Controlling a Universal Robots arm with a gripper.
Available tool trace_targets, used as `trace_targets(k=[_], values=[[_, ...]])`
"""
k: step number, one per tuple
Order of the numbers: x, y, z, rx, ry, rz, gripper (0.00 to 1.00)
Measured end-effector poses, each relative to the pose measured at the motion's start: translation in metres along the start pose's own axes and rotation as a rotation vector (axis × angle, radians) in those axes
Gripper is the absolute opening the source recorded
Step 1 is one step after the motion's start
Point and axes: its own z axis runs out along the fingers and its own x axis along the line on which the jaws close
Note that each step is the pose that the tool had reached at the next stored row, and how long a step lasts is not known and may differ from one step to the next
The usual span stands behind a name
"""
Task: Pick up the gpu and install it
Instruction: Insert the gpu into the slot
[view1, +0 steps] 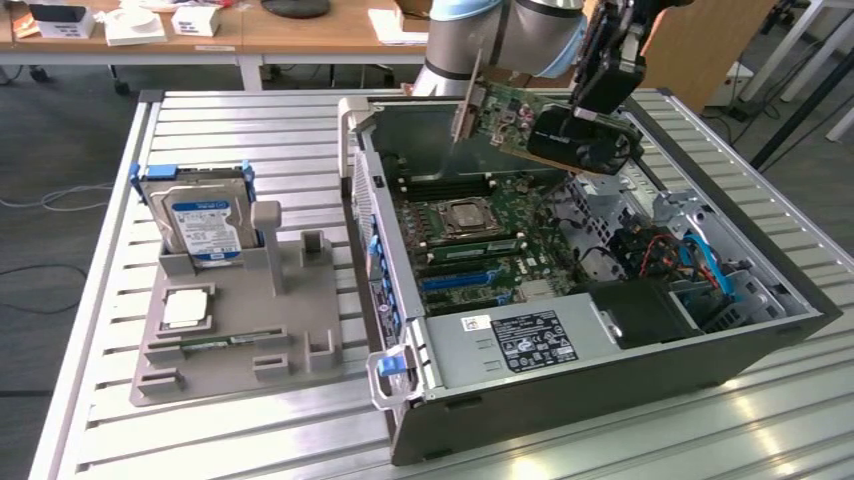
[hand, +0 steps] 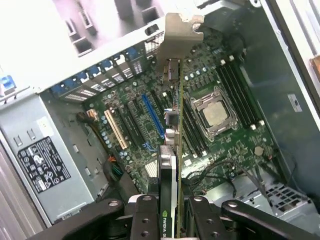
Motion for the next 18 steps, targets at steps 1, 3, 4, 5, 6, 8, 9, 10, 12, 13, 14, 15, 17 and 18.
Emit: trace_targets(k=[1, 3, 4, 5, 6, 8, 9, 10, 12, 13, 14, 15, 17, 18], values=[[0.0, 0.0, 0.0001, -0.0003, 0.0008, -0.018, 0.27], [0.0, 0.0, 0.0003, -0.001, 0.002, -0.053, 0.27], [0.0, 0.0, 0.0004, -0.0013, 0.0027, -0.073, 0.27], [0.0, 0.0, 0.0005, -0.0017, 0.0033, -0.091, 0.27], [0.0, 0.0, 0.0007, -0.002, 0.0039, -0.109, 0.27], [0.0, 0.0, 0.001, -0.0027, 0.0053, -0.145, 0.27], [0.0, 0.0, 0.0012, -0.0031, 0.0058, -0.163, 0.27], [0.0, 0.0, 0.0014, -0.0034, 0.0065, -0.182, 0.27], [0.0, -0.0001, 0.0017, -0.0041, 0.0079, -0.218, 0.27], [0.0, -0.0001, 0.0019, -0.0044, 0.0084, -0.236, 0.27], [0.0, -0.0001, 0.0021, -0.0047, 0.009, -0.254, 0.27], [0.0, -0.0001, 0.0023, -0.0051, 0.0096, -0.271, 0.27], [0.0001, -0.0001, 0.0028, -0.0057, 0.0108, -0.305, 0.27], [0.0001, -0.0001, 0.003, -0.006, 0.0114, -0.321, 0.27]])
